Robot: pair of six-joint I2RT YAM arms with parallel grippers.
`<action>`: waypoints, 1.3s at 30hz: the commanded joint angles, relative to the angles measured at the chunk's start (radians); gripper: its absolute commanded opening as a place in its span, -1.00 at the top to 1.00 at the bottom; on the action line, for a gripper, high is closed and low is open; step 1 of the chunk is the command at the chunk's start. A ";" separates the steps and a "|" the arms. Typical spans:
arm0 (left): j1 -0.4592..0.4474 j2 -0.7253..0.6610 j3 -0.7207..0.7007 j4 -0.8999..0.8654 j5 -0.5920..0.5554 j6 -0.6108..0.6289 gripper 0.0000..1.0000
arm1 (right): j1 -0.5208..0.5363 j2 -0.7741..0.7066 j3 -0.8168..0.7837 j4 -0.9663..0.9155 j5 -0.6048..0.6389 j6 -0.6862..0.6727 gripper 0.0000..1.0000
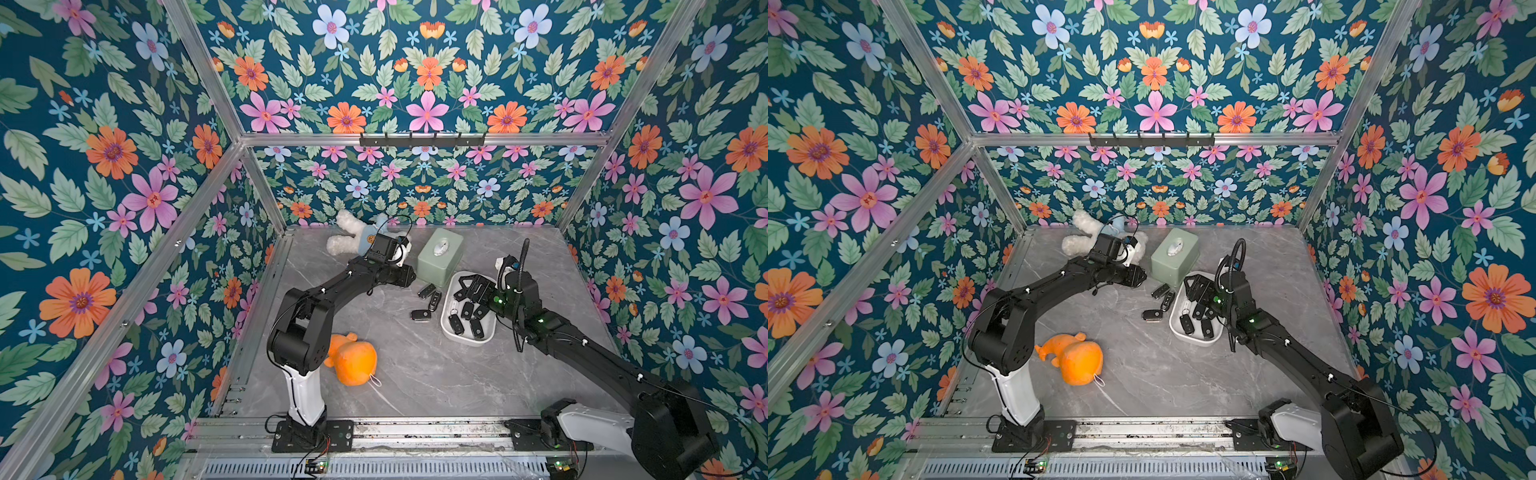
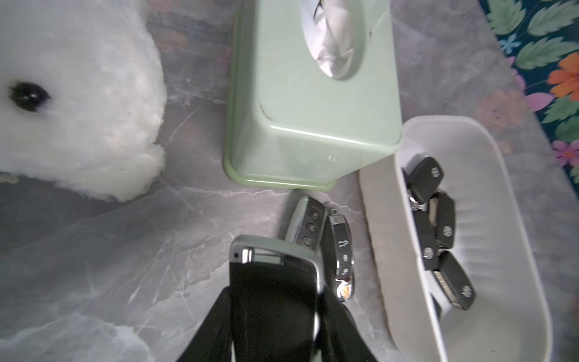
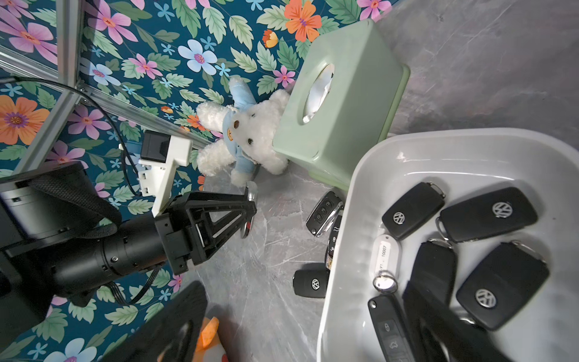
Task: Place the car key into the storage box
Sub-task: Pick up the car key from the center of the board, then place the car key in the storage box.
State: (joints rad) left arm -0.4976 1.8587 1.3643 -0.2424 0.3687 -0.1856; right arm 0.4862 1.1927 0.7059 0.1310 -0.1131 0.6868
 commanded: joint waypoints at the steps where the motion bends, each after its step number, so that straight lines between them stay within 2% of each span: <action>1: -0.008 -0.026 -0.007 0.073 0.075 -0.109 0.43 | -0.002 -0.005 0.003 0.029 -0.005 0.017 -0.99; 4: -0.034 -0.045 -0.023 0.098 0.097 -0.162 0.43 | -0.004 -0.011 -0.003 0.016 0.006 0.020 -0.99; 14: -0.163 -0.028 -0.005 0.154 0.025 -0.256 0.41 | -0.060 -0.082 -0.101 0.010 -0.019 0.052 -0.99; 28: -0.319 0.223 0.330 -0.008 -0.065 -0.229 0.40 | -0.155 -0.276 -0.244 -0.027 -0.022 0.083 -0.99; 39: -0.390 0.421 0.587 -0.216 -0.235 -0.173 0.36 | -0.187 -0.367 -0.286 -0.056 0.009 0.099 -0.99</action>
State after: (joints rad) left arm -0.8791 2.2559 1.9167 -0.3805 0.2035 -0.3889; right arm 0.3012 0.8337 0.4244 0.0681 -0.1131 0.7734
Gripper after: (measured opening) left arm 0.419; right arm 0.993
